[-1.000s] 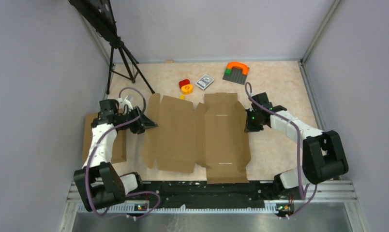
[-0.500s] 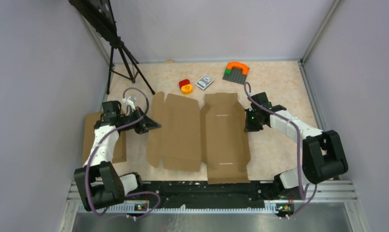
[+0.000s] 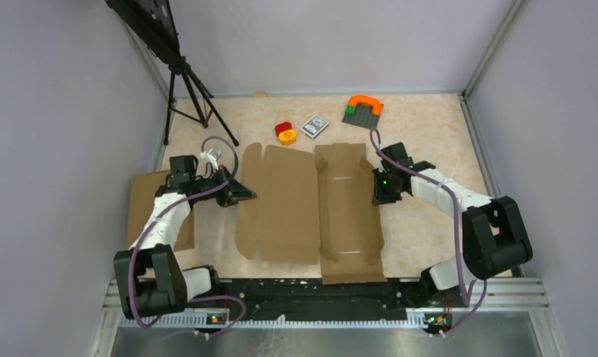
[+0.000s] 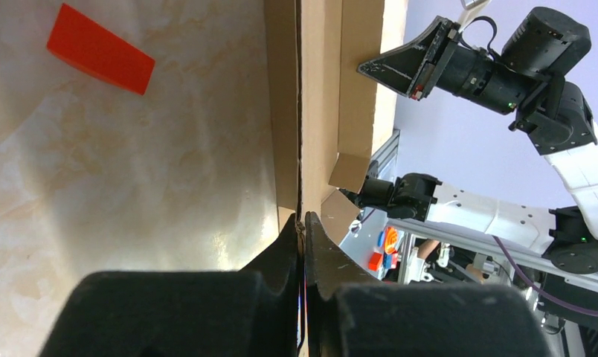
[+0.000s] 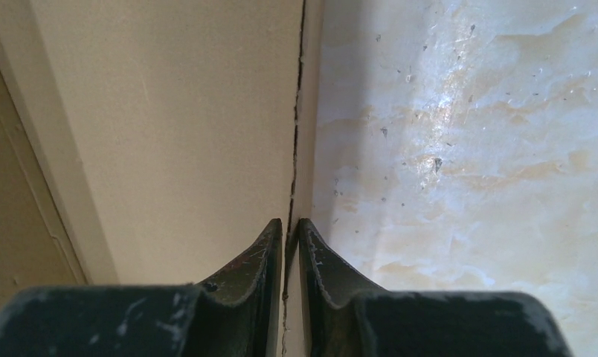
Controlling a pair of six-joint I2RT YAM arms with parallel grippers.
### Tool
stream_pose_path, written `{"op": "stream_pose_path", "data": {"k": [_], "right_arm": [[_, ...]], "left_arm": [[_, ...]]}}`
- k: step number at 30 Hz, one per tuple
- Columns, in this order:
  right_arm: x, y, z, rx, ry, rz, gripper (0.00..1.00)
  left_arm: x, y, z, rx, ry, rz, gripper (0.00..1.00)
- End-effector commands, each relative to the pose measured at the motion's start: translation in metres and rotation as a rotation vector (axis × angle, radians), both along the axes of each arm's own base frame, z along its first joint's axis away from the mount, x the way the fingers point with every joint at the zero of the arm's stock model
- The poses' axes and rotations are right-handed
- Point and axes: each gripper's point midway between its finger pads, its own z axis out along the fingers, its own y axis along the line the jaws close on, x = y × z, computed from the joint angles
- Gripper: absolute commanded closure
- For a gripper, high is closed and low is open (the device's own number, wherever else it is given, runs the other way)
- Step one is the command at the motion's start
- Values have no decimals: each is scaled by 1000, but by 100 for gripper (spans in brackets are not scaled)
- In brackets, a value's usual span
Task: Fold the paper box
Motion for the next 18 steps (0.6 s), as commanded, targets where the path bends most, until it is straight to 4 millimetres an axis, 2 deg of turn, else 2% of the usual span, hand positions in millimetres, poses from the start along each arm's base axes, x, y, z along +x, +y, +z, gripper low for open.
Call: {"op": "stream_pose_path", "data": {"k": [1,4,12,18], "right_arm": [[10,10,11,15,-37,28,86],[9,12,11,24,-35,35,86],[6,10,6,10,-28,38,76],[9,16,3,32,-25,42,69]], "left_arm": [[5,-12,-2,-5,-18,-30,100],[8,-11,-6,14,-14,-21,100],[8,-9,-22,55,21,-13,100],[8,-8,-35,75,55,-10,99]]}}
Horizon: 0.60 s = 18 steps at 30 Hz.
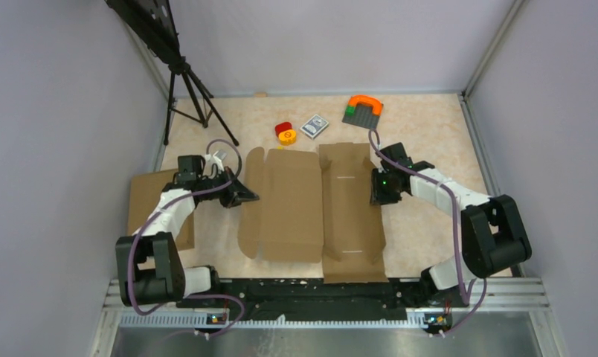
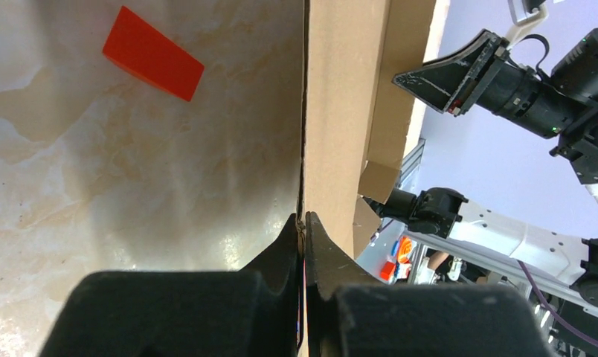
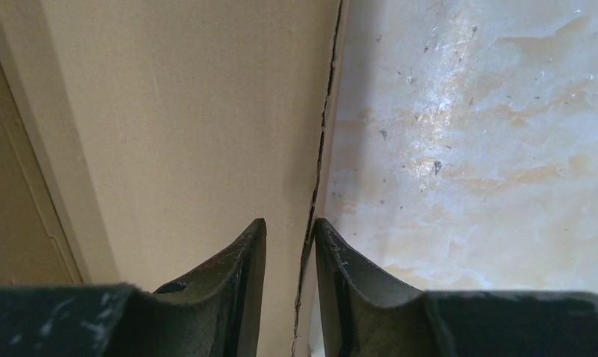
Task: Fold the paper box
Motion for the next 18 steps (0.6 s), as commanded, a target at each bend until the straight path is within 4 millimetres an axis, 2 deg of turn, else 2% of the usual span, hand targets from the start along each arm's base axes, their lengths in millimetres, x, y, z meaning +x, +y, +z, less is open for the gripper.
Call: {"op": "stream_pose_path", "data": {"k": [1,6,11,15,18], "right_arm": [[9,18,6,50,-29,33,67],[9,23,7,67,-32,42,50],[6,25,4,79,-28,48,56],[4,23,0,66,-14,48,56],[4,22,0,64,-15,47,56]], "left_arm": [[0,-3,-12,18,12,-15,100],[-1,-4,-28,57,47,-7,100],[-1,-11,-41,59,66,3,100],[0,-14,-56,72,86,8,100],[-4,-16,-71,119,100,-1,95]]}}
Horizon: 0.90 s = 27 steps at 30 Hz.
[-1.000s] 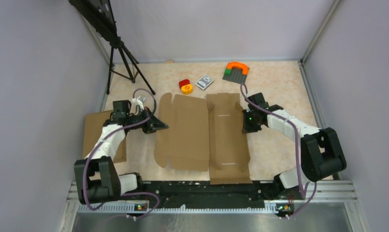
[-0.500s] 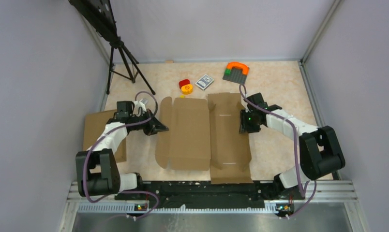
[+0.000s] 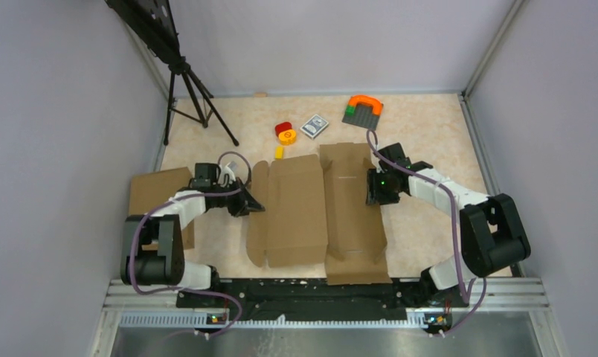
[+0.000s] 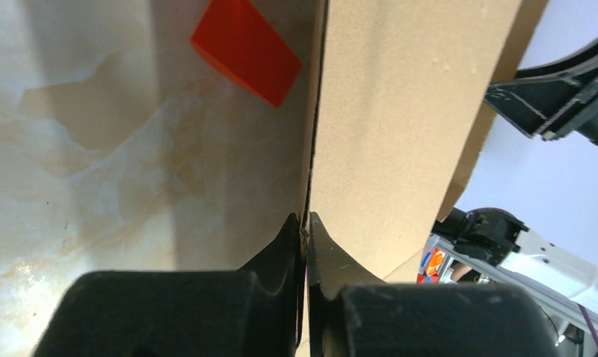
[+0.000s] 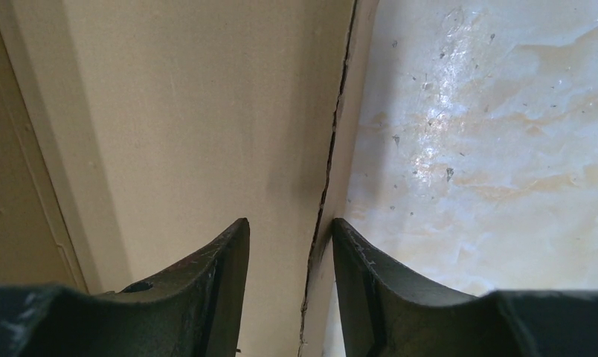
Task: Fold the paper box
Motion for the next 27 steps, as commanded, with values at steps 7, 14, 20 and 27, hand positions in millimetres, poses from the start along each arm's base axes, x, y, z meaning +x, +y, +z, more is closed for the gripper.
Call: {"op": "stream_pose_path", "data": {"k": [7,14,20,27], "right_arm": [[2,16,3,53,-12,34,56],[1,16,5,55,-14,37,57],[1,16,6,56,-15,38,57],[1,17,6,60,-14,39,58]], "left_arm": [[0,-4,-34,105,-12,6,75],[-3,-5,-50,227,-23,-18,55],[0,4,-56,428,-35,-30,43],[1,-6,-64,502,-19,-80,35]]}}
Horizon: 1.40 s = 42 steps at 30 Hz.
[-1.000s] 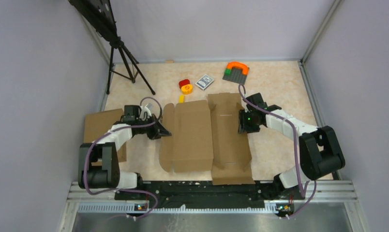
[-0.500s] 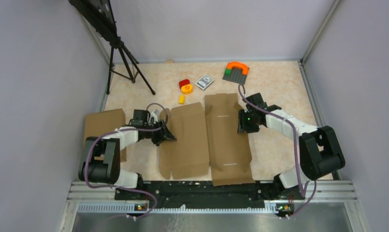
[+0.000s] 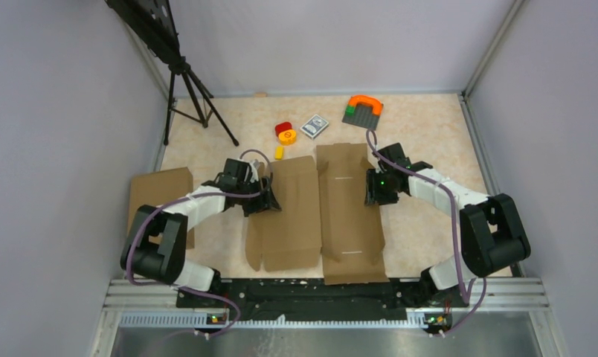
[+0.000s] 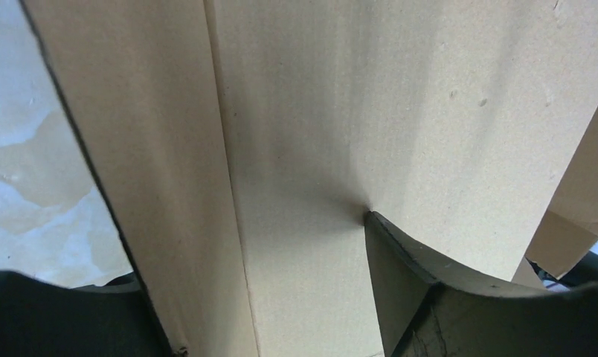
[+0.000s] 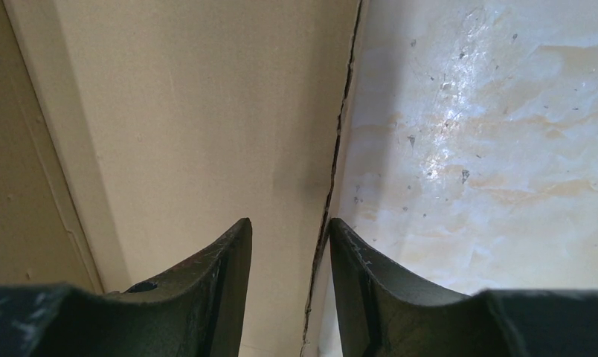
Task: Fold the paper box
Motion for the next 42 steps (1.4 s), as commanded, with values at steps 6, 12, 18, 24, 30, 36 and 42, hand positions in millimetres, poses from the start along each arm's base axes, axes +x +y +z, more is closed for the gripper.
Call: {"op": "stream_pose_path", "data": {"k": [6,12,18,24,30,36,42], "right_arm": [[1,9,5,18,-18,26,58],[1,7,6,13,-23,22,58],[1,6,7,8,-25,18,59],[2,8,7,12,-23,23,59],[1,8,6,13,-20,23,61],[1,7,5,9,-20,18,63],[0,4,5,-2,-16,11,65]], "left_arm": [[5,24,-21,215,11,37,16],[12,22,-2,189,-21,51,11],[21,74,27,368,-72,199,1],[24,111,66,399,-139,342,1],[22,109,119,358,-317,315,1],[11,87,85,291,-198,187,44],[9,115,54,444,-59,292,81]]}}
